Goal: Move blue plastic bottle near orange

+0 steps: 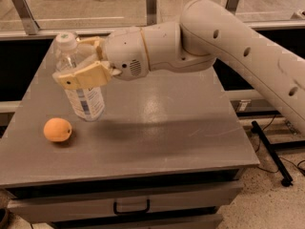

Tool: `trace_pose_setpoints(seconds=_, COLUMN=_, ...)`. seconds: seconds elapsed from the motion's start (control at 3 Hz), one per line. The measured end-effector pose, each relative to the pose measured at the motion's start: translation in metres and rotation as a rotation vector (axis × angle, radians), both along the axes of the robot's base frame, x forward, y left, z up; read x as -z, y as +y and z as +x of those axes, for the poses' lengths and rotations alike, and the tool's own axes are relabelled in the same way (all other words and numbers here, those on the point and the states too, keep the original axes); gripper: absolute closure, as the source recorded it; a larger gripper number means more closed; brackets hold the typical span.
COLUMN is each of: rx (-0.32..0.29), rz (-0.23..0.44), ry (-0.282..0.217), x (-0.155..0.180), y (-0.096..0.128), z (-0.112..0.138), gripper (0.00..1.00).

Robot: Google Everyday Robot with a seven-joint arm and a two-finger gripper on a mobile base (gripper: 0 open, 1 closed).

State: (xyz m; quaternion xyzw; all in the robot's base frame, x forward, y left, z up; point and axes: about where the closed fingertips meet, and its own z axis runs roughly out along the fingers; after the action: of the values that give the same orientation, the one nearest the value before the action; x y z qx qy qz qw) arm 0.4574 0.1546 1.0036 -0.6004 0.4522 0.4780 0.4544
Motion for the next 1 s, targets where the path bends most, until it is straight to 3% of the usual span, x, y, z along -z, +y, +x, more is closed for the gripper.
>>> trace_pose_setpoints(seconds=0.67, rx=-0.057, rz=0.073, ry=0.155, x=0.032, y=0.021, z=0.003, gripper=0.12)
trace_pose_setpoints(seconds=1.0, rx=-0.06, rz=0.072, ry=0.153, x=0.031, y=0.022, z=0.002, gripper=0.0)
